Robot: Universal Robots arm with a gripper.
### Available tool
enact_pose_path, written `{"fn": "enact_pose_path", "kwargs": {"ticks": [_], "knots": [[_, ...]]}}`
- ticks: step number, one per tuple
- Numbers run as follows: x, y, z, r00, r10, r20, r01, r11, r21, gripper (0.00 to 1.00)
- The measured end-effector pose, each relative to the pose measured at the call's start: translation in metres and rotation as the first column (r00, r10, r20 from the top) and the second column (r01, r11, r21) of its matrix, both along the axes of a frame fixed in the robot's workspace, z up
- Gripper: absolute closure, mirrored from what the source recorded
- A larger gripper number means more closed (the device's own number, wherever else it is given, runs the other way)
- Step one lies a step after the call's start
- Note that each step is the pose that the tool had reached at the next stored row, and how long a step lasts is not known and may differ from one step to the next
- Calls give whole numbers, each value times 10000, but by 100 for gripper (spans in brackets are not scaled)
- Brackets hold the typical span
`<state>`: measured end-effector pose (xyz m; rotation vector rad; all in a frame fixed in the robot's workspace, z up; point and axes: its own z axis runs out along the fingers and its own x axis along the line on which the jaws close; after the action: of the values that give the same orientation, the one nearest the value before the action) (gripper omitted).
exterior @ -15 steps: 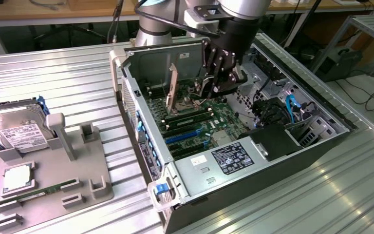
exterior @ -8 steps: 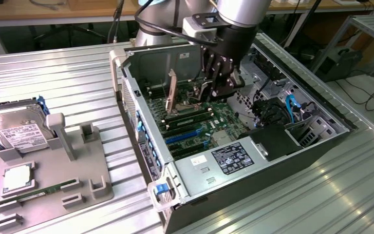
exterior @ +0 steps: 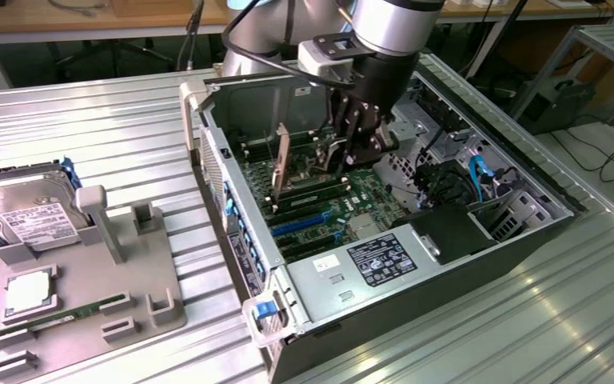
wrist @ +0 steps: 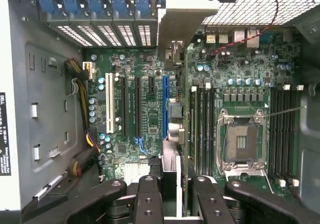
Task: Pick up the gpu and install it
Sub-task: 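Insert the gpu into the slot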
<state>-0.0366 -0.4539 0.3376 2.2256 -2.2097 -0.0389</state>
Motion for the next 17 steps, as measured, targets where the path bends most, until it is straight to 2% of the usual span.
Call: {"fn": "enact_pose_path", "kwargs": {"ticks": [6, 7, 10, 17], "knots": [[-1, 17, -67, 9997, 248, 1, -248, 9997, 7, 72], [-1, 19, -88, 9997, 258, 1, -258, 9997, 29, 72], [-1, 19, -114, 9997, 263, 5, -263, 9996, 141, 72], [-27, 19, -219, 9999, 155, 14, -156, 9998, 140, 72]]}}
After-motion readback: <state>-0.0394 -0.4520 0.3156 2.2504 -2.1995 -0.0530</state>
